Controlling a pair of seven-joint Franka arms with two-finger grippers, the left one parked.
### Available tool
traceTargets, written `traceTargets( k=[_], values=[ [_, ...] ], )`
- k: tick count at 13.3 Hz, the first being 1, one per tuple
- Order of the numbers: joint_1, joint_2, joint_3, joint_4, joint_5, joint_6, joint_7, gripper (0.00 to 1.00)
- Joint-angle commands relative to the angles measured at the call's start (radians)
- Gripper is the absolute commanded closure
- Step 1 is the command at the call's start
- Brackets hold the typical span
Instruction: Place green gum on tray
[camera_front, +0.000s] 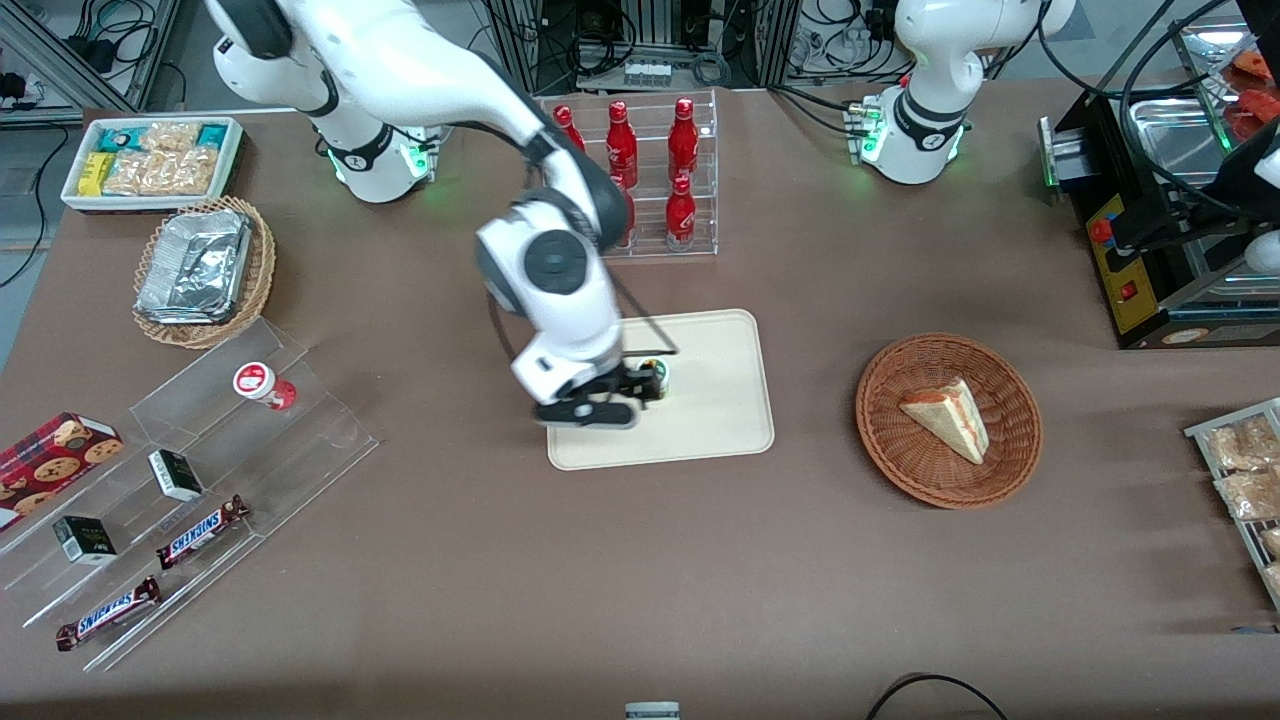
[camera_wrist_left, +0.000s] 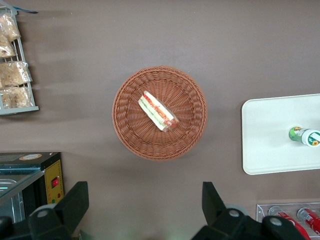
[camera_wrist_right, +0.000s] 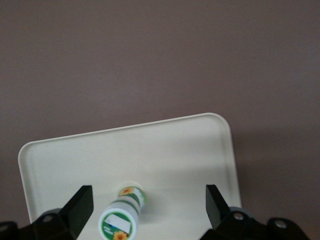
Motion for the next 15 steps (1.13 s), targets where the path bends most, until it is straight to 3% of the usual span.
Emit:
traceTargets(
  k=[1, 6, 10, 12, 15],
  values=[
    [-0.099, -0.138, 0.009, -0.025, 0.022, -0.172, -0.091, 0.00],
    [-0.338, -0.345, 0.009, -0.071, 0.022, -0.425, -0.325, 0.00],
    [-0.447, -0.454, 0.009, -0.071, 0.009, -0.554, -0.387, 0.00],
    [-0.498, -0.495, 0.011, -0.071, -0.045, -0.609, -0.501, 0.00],
    [-0.582, -0.538, 0.009, -0.071, -0.057, -0.654, -0.602, 0.00]
  ],
)
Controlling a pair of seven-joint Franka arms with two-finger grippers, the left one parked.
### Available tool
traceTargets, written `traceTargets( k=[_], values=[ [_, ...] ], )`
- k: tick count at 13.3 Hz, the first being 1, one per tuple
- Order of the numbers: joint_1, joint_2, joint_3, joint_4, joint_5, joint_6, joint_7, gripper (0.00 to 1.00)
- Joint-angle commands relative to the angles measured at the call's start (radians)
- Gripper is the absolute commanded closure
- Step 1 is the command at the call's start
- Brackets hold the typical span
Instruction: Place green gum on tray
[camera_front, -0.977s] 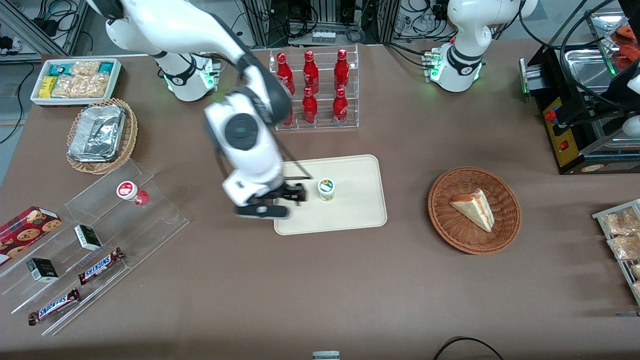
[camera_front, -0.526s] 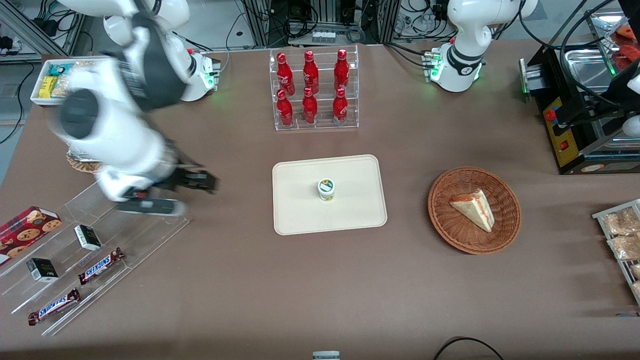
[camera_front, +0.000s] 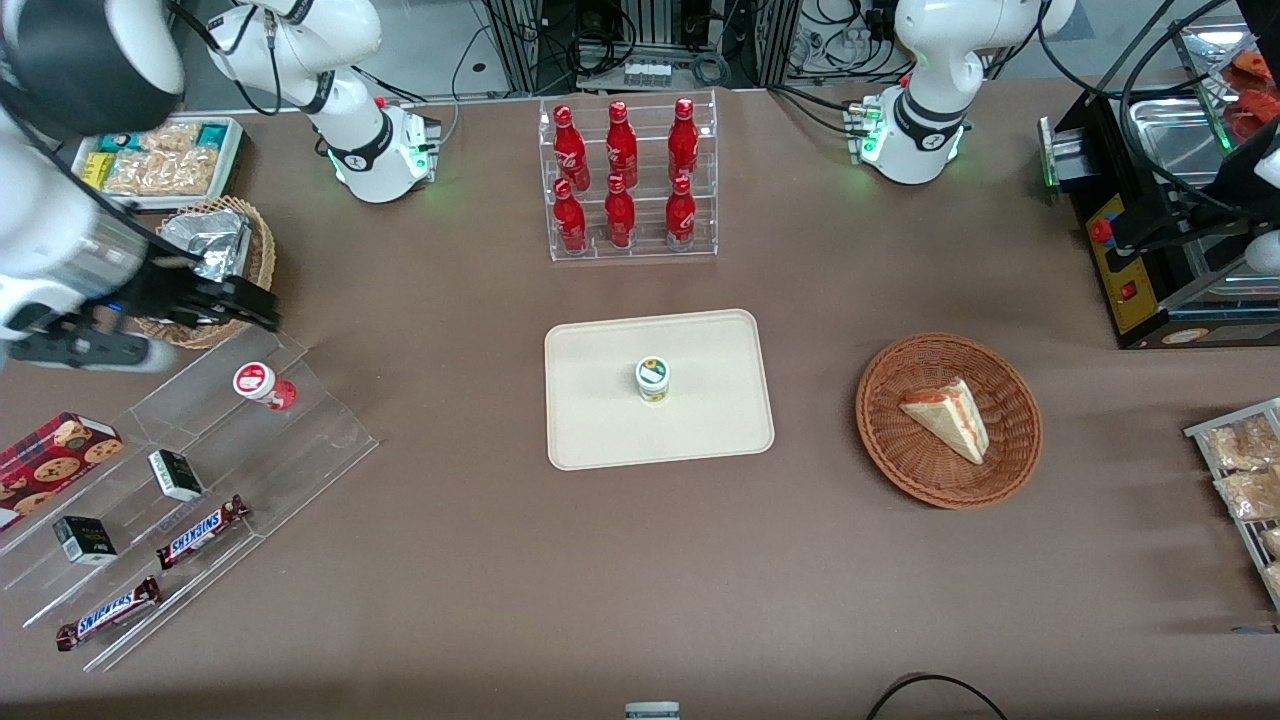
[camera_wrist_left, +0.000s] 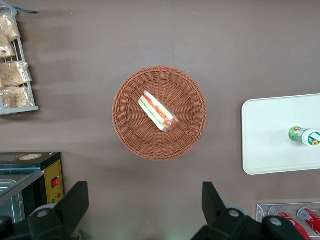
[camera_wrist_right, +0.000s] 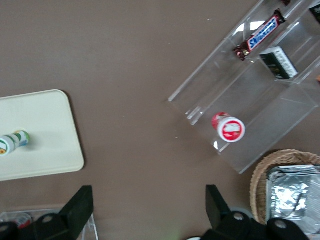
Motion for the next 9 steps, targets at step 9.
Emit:
traceTargets(
  k=[9],
  values=[
    [-0.171, -0.082, -0.001, -0.045, -0.031, -0.059, -0.155, 0.00]
  ],
)
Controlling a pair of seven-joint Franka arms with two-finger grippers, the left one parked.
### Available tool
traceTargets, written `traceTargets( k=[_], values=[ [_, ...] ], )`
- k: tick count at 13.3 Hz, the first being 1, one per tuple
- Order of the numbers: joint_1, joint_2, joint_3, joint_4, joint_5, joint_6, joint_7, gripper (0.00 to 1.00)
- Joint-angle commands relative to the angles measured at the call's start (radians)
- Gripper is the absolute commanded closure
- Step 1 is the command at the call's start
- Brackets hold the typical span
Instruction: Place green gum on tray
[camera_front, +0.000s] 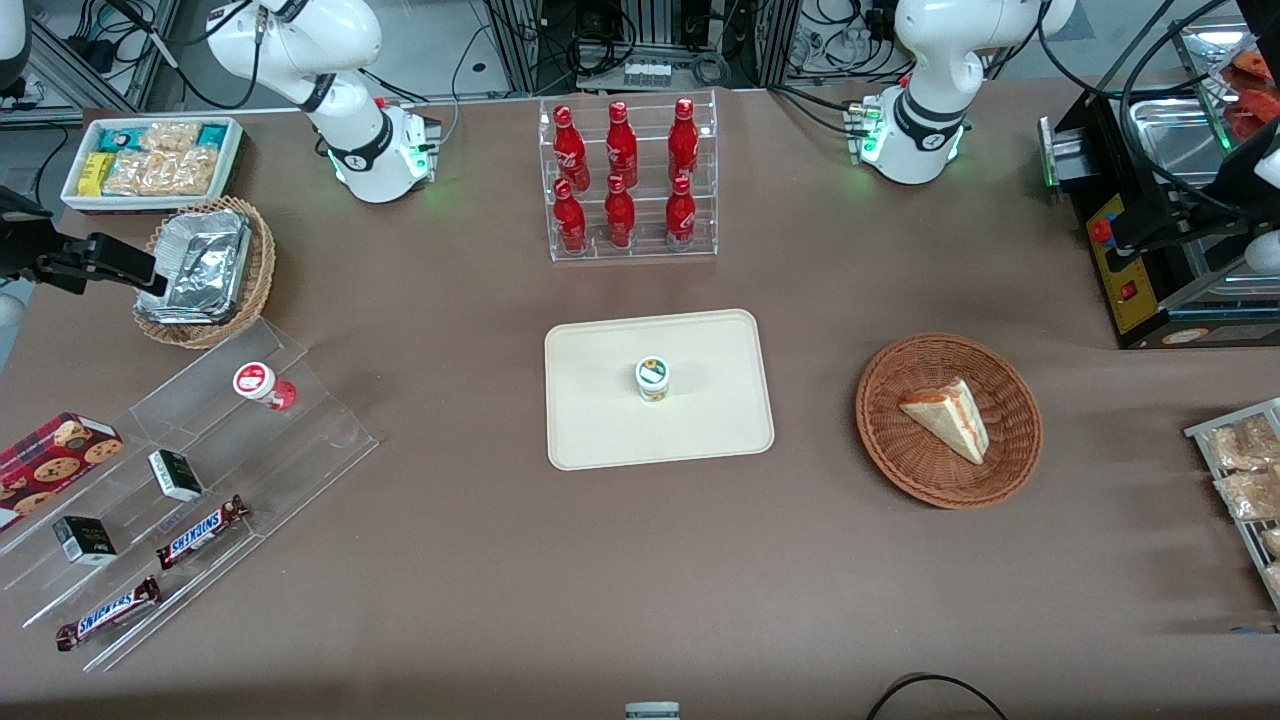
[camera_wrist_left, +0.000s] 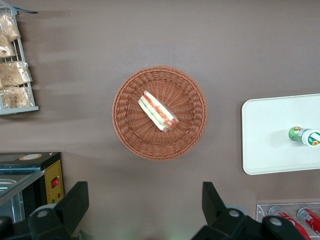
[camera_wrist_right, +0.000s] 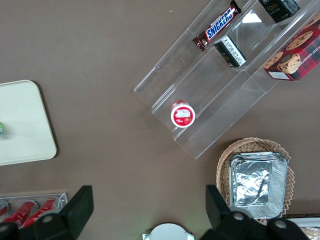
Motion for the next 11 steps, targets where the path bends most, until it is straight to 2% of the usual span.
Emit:
traceTargets(
  k=[1, 5, 11],
  values=[
    [-0.037, -0.014, 0.005, -0.012, -0.013, 0.001, -0.014, 0.00],
    [-0.088, 0.003, 0.011, -0.006, -0.009, 0.013, -0.052, 0.00],
    [-0.082, 0.016, 0.012, 0.002, -0.007, 0.024, -0.052, 0.00]
  ],
)
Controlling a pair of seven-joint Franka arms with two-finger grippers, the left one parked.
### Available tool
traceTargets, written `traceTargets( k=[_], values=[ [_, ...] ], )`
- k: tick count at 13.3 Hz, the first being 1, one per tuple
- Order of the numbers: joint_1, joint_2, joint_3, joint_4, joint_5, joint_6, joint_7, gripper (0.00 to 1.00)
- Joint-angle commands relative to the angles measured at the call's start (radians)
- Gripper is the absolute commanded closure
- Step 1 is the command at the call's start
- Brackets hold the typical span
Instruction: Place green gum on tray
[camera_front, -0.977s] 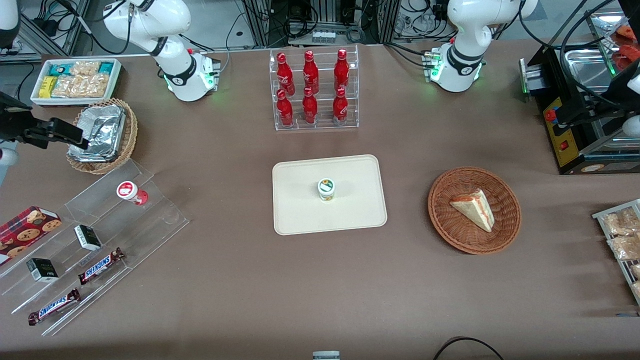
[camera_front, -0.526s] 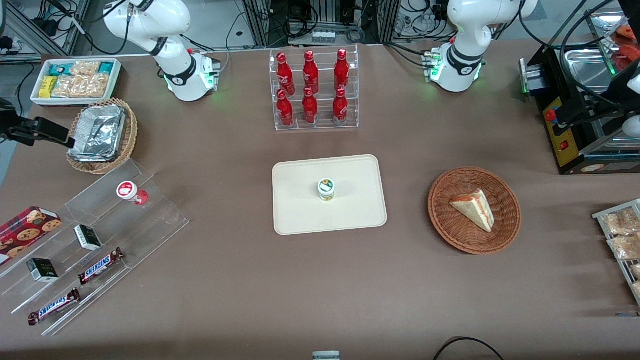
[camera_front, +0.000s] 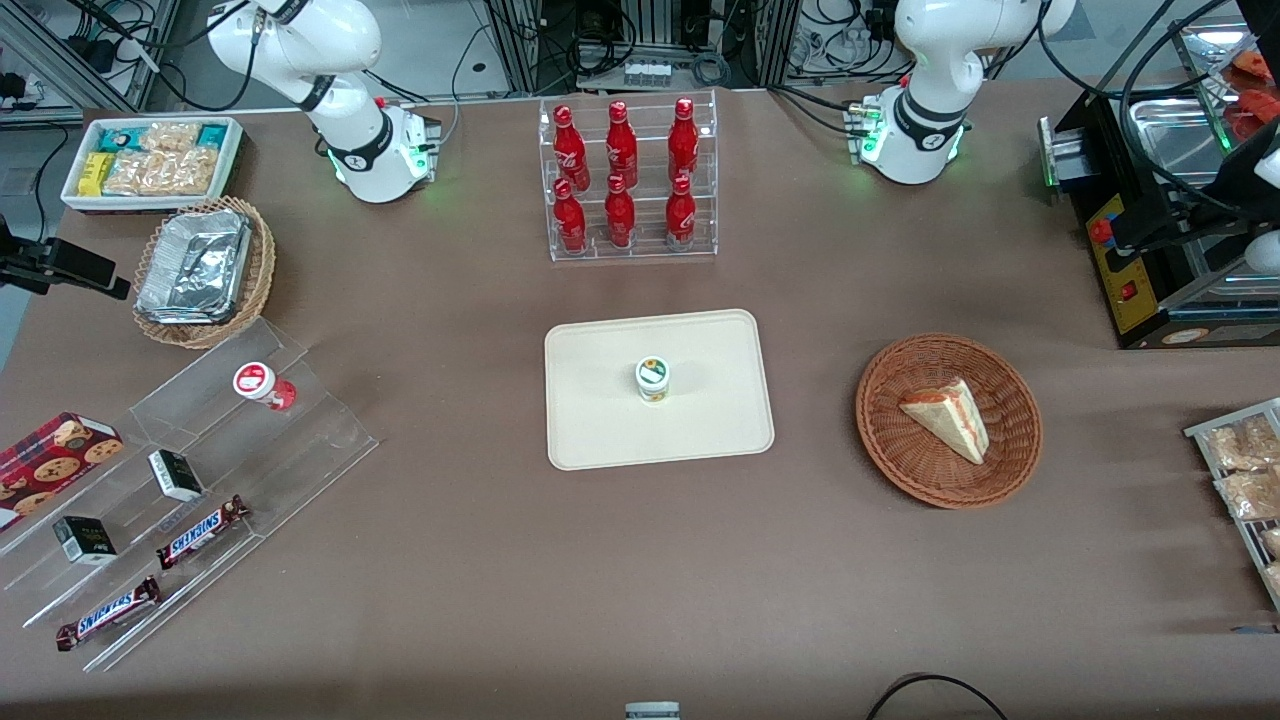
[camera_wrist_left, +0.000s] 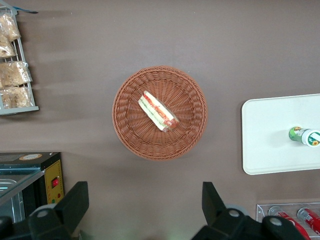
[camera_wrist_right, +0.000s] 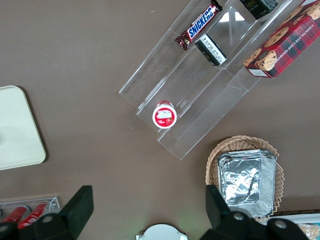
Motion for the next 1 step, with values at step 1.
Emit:
traceTargets(
  k=[1],
  values=[
    [0.003, 0.013, 0.007, 0.002, -0.004, 0.025, -0.007, 0.00]
  ],
)
